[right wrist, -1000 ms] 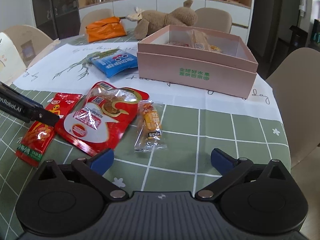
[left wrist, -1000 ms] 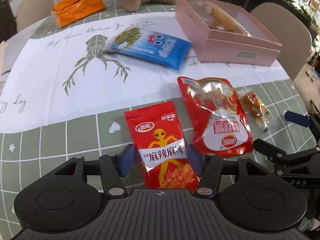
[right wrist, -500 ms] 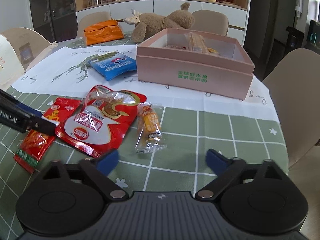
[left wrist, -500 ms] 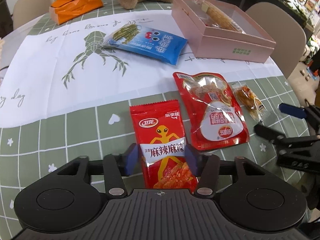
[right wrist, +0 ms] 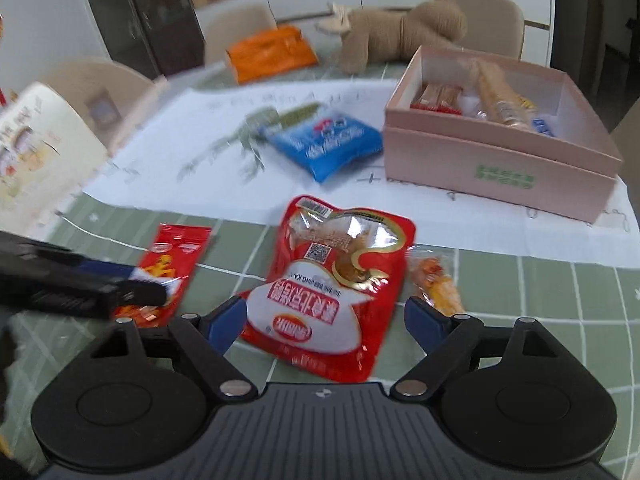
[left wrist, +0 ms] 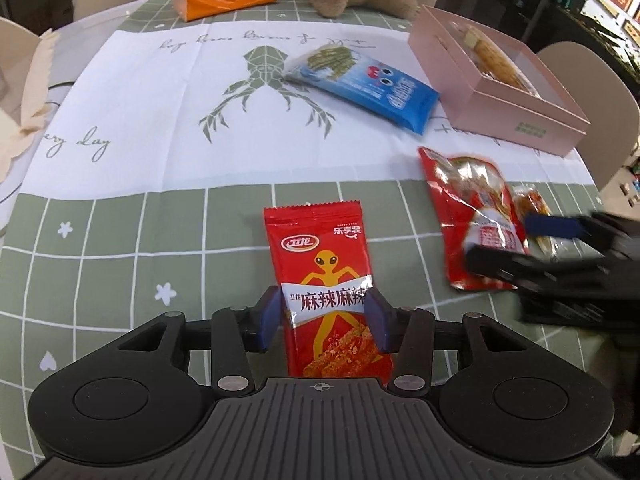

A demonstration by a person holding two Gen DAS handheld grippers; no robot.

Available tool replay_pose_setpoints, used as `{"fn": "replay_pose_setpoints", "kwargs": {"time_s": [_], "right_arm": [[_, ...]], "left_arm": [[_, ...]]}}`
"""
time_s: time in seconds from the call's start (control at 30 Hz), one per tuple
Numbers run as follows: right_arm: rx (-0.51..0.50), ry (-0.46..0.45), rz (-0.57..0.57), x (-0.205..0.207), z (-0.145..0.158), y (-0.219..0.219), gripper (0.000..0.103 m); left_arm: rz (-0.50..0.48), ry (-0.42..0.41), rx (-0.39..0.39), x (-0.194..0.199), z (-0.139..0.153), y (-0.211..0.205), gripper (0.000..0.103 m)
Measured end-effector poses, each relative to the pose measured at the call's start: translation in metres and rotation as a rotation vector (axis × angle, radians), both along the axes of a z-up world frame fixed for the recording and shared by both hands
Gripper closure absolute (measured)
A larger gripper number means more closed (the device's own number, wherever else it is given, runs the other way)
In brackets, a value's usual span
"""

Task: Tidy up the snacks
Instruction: 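Grasp the red jerky bag with the right gripper while the left lifts the spicy-strip packet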

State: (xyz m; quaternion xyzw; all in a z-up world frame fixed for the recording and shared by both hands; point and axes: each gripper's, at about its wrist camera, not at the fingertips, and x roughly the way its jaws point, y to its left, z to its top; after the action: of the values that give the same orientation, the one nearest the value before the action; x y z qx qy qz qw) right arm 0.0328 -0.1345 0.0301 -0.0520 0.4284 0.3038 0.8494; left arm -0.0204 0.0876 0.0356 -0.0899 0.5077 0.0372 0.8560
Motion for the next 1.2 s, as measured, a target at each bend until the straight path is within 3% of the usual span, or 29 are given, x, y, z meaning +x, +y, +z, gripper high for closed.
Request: {"fn": "replay_pose_setpoints", "kwargs": {"time_s": [0.07, 0.3, 0.4, 0.5, 0.6, 0.7, 0.77, 0.93, 1.07, 1.2], "right_arm": [[-0.034, 0.006, -0.003, 0.007, -0.007, 0.016, 0.012], [-0.092, -0.106, 0.007, 0.009, -0.02, 0.044, 0.004], [-0.05, -0.069, -0.002, 0.019, -0.017, 0.047, 0.004], [0.054, 0.01, -0.06, 0.034, -0.013, 0.043, 0.004], [0.069, 0.006, -0.093, 0.044, -0.014, 0.048, 0.004], [-0.034, -0.068, -0.042, 0.042, -0.02, 0.063, 0.004], [-0.101, -0.136, 0.023, 0.032, -0.023, 0.07, 0.013], [-0.047, -0.109, 0.131, 0.01, -0.016, 0.045, 0.021], [-0.046, -0.107, 0.218, -0.015, -0.015, 0.016, 0.02], [-0.069, -0.125, 0.253, -0.036, -0.018, 0.0, 0.01]], "left_arm": [[-0.004, -0.003, 0.002, -0.003, 0.0, -0.002, 0.052], [-0.01, -0.016, 0.013, -0.005, -0.001, -0.006, 0.051], [-0.023, -0.019, 0.032, -0.005, -0.001, -0.01, 0.048], [-0.033, -0.02, 0.045, -0.005, -0.002, -0.013, 0.047], [-0.033, -0.022, 0.045, -0.005, -0.002, -0.013, 0.047], [-0.036, -0.028, 0.043, -0.006, -0.002, -0.013, 0.047], [-0.041, -0.035, 0.044, -0.007, -0.002, -0.013, 0.046], [-0.04, -0.055, 0.035, -0.012, -0.003, -0.012, 0.046], [-0.043, -0.058, 0.033, -0.012, -0.003, -0.012, 0.043], [-0.062, -0.05, 0.029, -0.011, -0.003, -0.013, 0.041]]}}
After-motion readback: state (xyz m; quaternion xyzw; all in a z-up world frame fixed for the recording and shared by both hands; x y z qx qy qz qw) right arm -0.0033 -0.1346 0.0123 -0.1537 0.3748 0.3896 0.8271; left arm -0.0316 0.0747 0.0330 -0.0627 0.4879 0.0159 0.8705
